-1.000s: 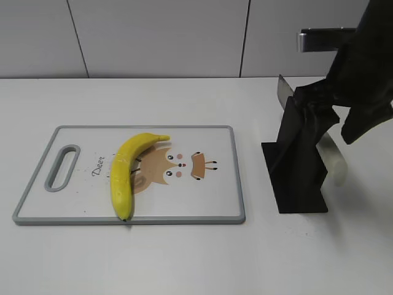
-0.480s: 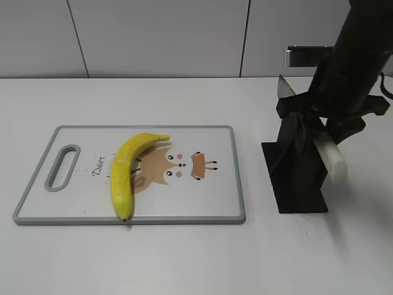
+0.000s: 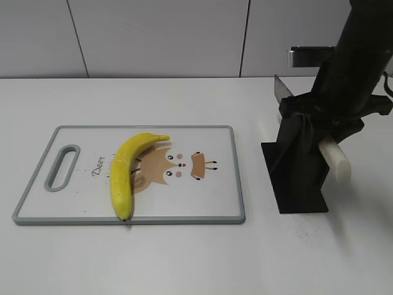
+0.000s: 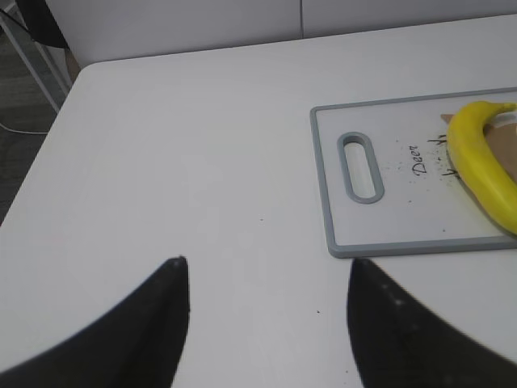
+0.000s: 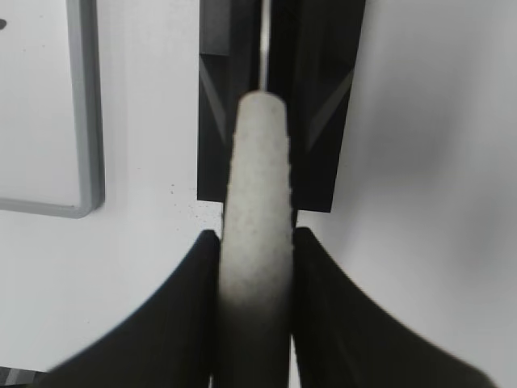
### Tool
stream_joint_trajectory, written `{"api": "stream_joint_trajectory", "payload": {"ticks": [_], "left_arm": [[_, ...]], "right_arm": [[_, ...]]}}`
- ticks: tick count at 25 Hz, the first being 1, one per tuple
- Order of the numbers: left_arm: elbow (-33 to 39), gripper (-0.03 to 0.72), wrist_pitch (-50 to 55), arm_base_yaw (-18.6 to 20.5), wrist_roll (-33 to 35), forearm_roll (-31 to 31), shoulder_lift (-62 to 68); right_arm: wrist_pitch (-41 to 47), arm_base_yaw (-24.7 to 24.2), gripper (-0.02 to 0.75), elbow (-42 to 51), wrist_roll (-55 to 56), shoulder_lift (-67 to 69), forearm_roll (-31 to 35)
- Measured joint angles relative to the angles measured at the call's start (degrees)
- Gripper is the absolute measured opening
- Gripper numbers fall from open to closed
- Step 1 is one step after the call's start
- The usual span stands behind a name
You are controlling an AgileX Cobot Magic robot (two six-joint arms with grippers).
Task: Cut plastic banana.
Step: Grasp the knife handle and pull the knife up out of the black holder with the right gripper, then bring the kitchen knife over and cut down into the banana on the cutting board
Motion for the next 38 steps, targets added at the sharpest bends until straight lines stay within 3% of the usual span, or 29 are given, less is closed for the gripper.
{"api": "stream_joint_trajectory", "payload": {"ticks": [26, 38], "left_arm": [[0.0, 0.577, 0.0, 0.0, 0.0, 0.0, 0.0], [0.0, 0.576, 0.0, 0.0, 0.0, 0.06, 0.0]], "right_arm": [[5.98, -0.11, 0.193, -6.12, -0.38, -4.55, 0.87], [5.96, 0.14, 0.188, -6.98, -20.46, -9.64, 3.21]]}}
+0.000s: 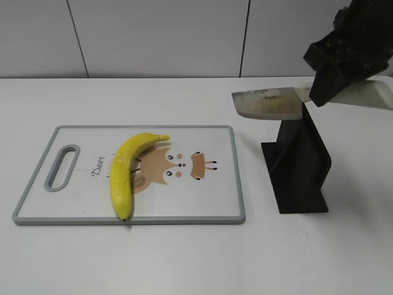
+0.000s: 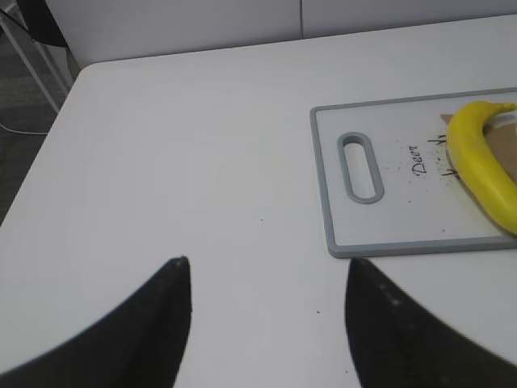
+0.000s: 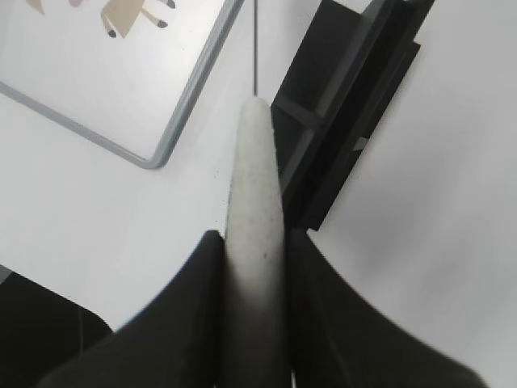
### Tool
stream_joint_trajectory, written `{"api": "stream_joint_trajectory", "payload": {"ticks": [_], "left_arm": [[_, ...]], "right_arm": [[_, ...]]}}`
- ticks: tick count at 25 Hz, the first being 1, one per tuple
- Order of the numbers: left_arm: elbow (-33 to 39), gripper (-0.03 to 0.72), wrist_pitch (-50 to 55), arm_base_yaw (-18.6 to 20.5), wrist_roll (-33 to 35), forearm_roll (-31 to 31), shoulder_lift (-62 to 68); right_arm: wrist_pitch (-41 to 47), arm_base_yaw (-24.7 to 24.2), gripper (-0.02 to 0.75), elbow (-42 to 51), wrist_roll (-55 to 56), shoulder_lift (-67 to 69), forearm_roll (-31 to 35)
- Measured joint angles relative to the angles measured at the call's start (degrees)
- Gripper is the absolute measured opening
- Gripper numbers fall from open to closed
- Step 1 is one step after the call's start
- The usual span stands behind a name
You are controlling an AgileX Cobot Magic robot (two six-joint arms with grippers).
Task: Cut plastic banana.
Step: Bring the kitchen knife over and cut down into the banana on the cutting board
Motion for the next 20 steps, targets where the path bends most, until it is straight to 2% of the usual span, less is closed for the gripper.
{"api": "stream_joint_trajectory", "payload": {"ticks": [5, 10, 14, 20], "left_arm": [[-0.25, 0.573, -0.16, 0.0, 0.0, 0.0, 0.25], [-3.24, 0.569, -0.64, 0.0, 0.98, 0.0, 4.86], [-5.65, 0.568, -2.74, 0.0, 5.81, -0.64, 12.07], [-8.67, 0.568, -7.16, -2.03, 15.91, -6.85, 22.84]], "right_arm": [[-0.03, 0.0, 0.188, -2.41, -7.97, 0.0, 1.68], [-4.12, 0.0, 0.188, -3.81, -22.2, 0.0, 8.12], [-7.67, 0.0, 0.188, -3.88, -32.36, 0.17, 14.56], [-8.32, 0.0, 0.188, -3.88, -50.13, 3.12, 20.69]]}}
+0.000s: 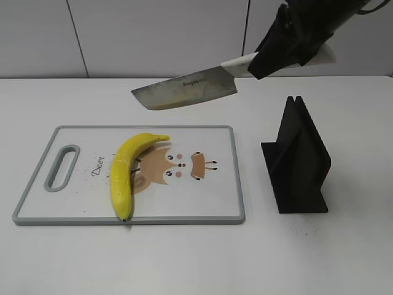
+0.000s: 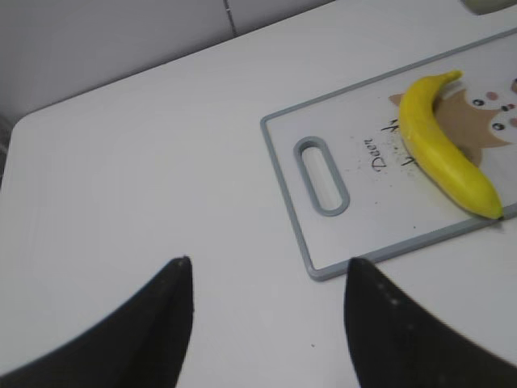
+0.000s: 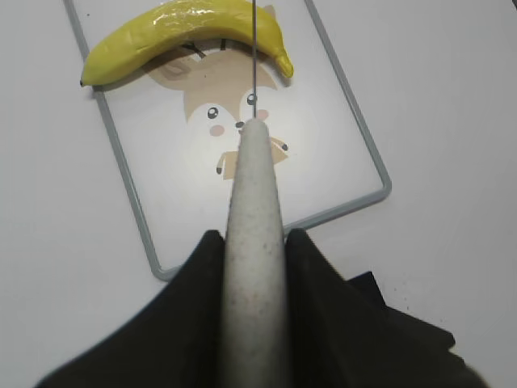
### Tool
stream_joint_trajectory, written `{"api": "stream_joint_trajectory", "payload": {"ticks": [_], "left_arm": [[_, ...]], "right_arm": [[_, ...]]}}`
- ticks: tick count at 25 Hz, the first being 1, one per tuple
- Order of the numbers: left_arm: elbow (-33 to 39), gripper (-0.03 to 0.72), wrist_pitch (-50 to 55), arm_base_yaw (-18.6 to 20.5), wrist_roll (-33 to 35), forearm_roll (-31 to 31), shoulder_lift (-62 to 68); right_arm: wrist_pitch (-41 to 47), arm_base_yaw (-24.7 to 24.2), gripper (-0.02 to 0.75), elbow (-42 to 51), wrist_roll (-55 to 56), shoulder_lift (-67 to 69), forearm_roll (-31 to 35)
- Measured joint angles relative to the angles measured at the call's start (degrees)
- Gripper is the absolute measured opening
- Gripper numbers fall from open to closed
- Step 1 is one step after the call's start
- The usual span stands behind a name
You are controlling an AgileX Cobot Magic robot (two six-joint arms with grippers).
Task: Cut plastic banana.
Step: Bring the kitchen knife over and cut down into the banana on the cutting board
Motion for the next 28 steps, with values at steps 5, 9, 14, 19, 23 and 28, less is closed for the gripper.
{"api": "stream_joint_trajectory", "payload": {"ticks": [5, 9, 14, 19, 23, 28], "left_arm": [[-1.83, 0.567, -2.44, -5.4, 6.39, -1.65, 6.48], [-2.83, 0.567, -4.45, -9.97, 12.42, -1.72, 12.92], [-6.18, 0.567, -8.25, -11.54, 19.08, -2.61, 23.78], [-12.61, 0.566, -9.16, -11.54, 29.52, -6.49, 35.67], [-18.95, 0.566, -8.52, -11.54, 38.98, -8.96, 44.79], [-25.32, 0.566, -7.49, -11.58, 44.32, -11.15, 55.03]], "right_arm": [[-0.49, 0.0, 0.188, 0.0, -9.86, 3.15, 4.43], [-0.51, 0.0, 0.188, -0.04, -16.48, 5.91, 7.29], [-0.45, 0.0, 0.188, -0.11, -22.66, 9.07, 11.64], [-0.46, 0.0, 0.188, -0.17, -28.57, 11.36, 17.42], [-0.66, 0.0, 0.188, -0.21, -32.59, 11.59, 20.28], [-0.85, 0.87, 0.188, -0.88, -33.9, 12.85, 22.22]]}}
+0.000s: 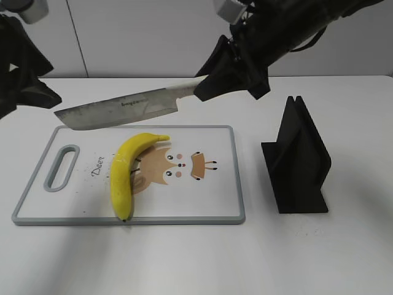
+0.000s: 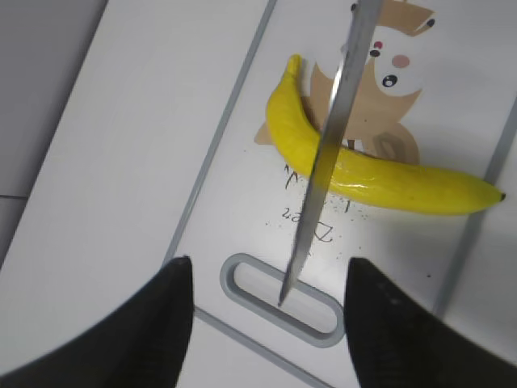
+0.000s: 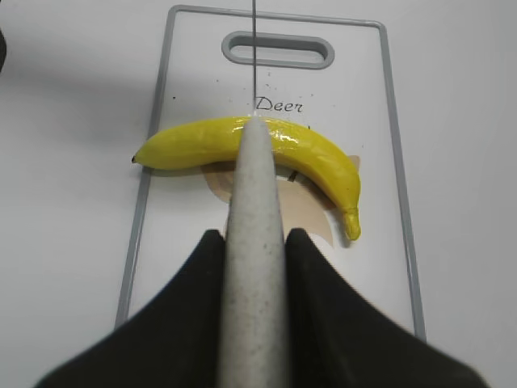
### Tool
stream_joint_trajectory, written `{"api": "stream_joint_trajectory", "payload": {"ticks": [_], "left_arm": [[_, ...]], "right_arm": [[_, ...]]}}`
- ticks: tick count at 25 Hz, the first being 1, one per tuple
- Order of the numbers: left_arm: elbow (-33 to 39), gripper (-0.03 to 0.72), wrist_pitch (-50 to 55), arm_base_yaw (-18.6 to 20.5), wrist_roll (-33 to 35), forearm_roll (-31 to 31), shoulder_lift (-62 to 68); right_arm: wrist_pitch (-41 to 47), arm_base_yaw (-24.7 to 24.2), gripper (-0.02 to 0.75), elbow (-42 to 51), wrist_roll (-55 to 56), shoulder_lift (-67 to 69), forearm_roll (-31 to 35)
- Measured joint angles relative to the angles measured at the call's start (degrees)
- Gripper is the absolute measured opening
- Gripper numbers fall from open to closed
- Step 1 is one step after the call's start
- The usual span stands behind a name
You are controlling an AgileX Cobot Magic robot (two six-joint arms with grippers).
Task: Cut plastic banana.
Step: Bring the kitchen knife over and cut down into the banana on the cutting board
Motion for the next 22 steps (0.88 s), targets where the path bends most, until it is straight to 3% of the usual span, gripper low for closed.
{"api": "stream_joint_trajectory", "payload": {"ticks": [14, 16, 20, 22], "left_arm": [[-2.71, 0.514, -1.35, 0.0, 2.25, -0.22, 11.71], [-2.71, 0.432, -1.72, 0.0, 2.37, -0.62, 11.92], [-2.72, 0.098, -1.87, 0.0, 2.45, -1.46, 13.08], [-2.72, 0.032, -1.38, 0.0, 3.29, -1.5, 13.34]], "right_arm": [[-4.74, 2.31, 0.188, -0.32, -0.45, 3.18, 4.79], [-4.74, 2.31, 0.188, -0.32, -0.45, 3.33, 4.79], [-4.26, 2.31, 0.188, -0.32, -0.56, 3.45, 4.16], [-4.33, 2.31, 0.188, -0.32, -1.16, 3.45, 3.19]]}}
